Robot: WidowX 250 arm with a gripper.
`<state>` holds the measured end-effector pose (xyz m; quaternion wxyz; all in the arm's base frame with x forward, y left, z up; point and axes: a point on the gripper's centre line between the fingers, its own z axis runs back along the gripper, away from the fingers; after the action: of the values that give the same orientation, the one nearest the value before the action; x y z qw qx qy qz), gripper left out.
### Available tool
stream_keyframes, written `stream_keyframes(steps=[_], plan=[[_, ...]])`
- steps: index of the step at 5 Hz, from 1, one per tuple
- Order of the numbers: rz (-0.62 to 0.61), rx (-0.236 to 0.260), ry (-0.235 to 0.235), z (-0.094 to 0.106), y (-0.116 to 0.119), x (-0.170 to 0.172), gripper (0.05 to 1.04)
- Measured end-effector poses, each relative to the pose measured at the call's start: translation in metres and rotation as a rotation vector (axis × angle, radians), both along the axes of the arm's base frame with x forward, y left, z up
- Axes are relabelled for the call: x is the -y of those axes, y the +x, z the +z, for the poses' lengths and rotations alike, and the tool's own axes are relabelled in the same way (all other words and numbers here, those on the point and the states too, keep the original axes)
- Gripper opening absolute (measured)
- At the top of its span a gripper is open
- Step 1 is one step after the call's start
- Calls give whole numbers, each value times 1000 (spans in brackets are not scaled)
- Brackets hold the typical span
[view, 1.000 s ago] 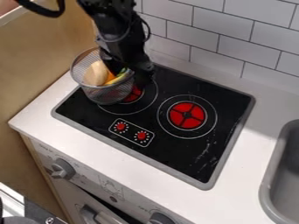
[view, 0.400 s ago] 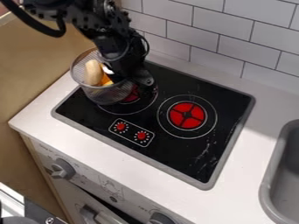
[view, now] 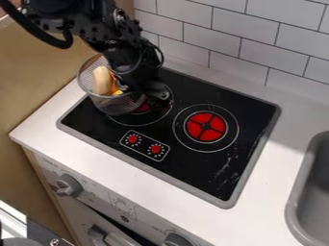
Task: Put the metal strainer to the bottom right side of the stove
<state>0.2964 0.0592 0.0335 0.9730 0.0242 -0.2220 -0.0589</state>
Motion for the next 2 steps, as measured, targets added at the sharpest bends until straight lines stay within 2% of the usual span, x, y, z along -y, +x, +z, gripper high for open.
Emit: stream_keyframes(steps=[1, 2], plan=[[0, -40, -4, 0, -2, 6, 394], [27, -54, -49, 6, -3, 10, 181]])
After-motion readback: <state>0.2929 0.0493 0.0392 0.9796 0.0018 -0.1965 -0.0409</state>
